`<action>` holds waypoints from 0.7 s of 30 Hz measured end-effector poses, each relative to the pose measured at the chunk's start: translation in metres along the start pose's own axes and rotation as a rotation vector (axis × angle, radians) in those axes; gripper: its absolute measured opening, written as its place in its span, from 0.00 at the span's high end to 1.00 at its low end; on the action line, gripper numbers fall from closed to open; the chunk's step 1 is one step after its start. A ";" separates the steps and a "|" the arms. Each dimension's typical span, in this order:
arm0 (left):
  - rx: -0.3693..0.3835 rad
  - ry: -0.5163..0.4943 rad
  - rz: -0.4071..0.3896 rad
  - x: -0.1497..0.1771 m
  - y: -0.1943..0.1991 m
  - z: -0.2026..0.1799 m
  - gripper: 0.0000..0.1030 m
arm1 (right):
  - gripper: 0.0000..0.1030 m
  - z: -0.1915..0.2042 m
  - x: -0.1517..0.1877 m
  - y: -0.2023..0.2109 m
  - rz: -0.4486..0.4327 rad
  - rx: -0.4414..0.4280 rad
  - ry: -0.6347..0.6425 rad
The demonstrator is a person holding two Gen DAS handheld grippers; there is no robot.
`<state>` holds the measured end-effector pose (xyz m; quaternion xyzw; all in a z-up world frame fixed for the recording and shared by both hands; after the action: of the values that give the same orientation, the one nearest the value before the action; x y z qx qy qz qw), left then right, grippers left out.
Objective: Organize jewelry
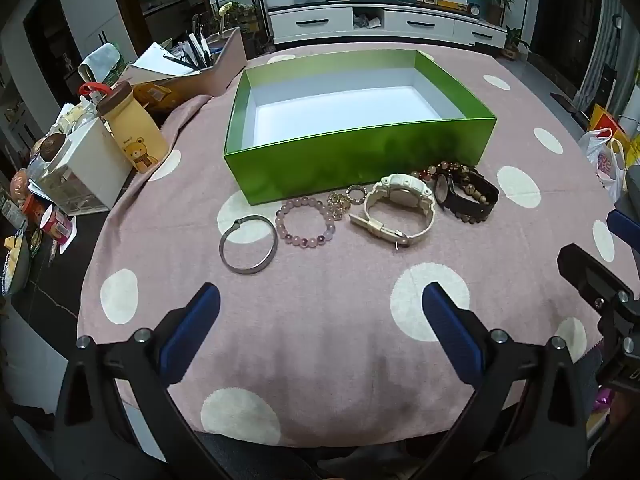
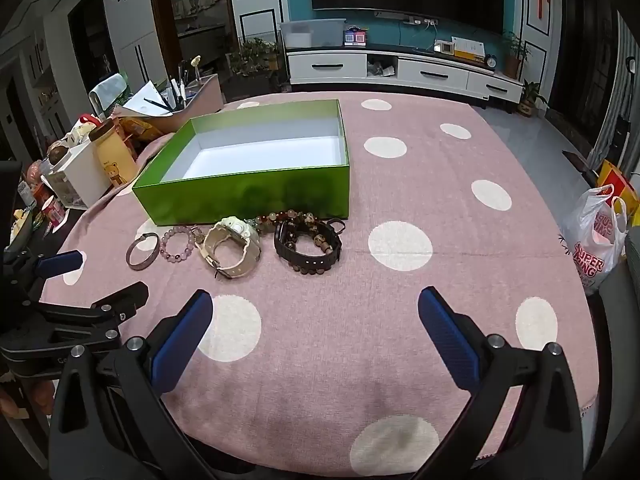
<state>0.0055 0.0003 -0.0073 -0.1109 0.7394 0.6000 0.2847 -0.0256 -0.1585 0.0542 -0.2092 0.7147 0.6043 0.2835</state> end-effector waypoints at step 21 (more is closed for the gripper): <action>0.019 0.017 -0.006 -0.005 0.001 0.007 0.02 | 0.01 0.005 0.003 -0.006 0.018 0.008 0.008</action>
<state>0.0111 0.0062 -0.0042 -0.1154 0.7471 0.5910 0.2814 -0.0229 -0.1550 0.0473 -0.2042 0.7201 0.6030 0.2759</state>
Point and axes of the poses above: each gripper's, at about its wrist camera, not at the fingertips, and y roughly against the way its jaws point, z to its left, x to its underside, the point moved 1 cm from there along -y, roughly the way its jaws point, and after that the axes turned 15 degrees about x, right-handed, at the moved point
